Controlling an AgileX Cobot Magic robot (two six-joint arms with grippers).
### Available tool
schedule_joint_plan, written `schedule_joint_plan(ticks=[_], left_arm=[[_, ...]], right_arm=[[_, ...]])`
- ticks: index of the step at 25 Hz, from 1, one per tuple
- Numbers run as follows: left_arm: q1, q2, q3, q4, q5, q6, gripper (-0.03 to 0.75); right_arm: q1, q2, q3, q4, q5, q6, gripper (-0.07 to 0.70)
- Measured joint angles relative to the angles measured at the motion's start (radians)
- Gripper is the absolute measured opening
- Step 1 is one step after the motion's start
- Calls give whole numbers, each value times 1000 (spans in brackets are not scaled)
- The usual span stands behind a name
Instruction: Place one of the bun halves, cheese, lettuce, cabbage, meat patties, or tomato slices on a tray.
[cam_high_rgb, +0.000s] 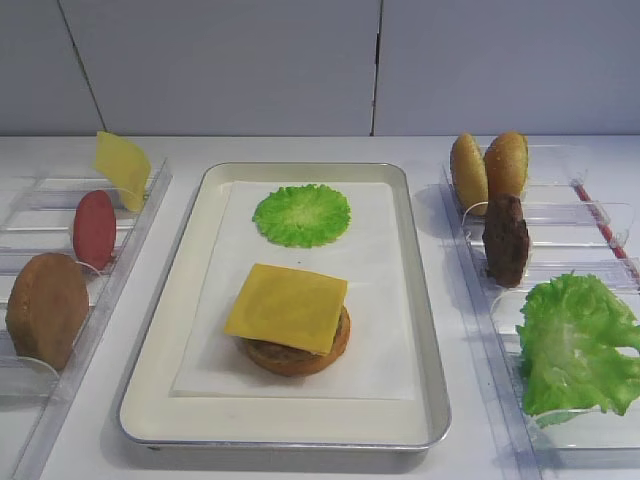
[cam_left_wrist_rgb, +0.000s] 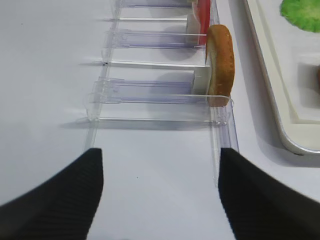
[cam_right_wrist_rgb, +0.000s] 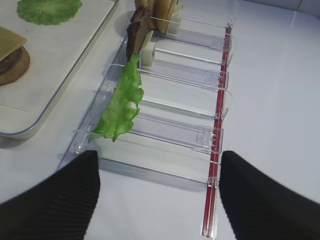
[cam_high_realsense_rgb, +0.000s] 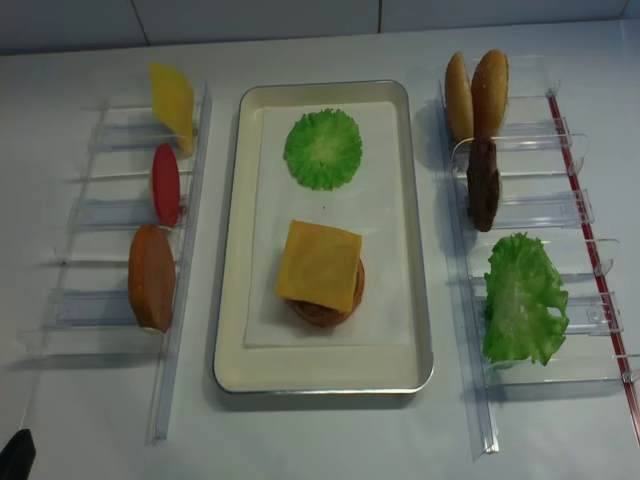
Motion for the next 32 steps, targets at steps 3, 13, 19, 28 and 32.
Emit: schedule_joint_plan(ticks=[3,13,19,28,32], left_arm=[[0,0,0,0,0,0,473],[0,0,0,0,-2,0,472],[0,0,0,0,-2,0,472],[0,0,0,0,-2,0,473],[0,0,0,0,-2,0,473]], right_arm=[[0,0,0,0,0,0,515],[0,0,0,0,0,0,515],[0,0,0,0,0,0,515],[0,0,0,0,0,0,515],[0,0,0,0,0,0,516]])
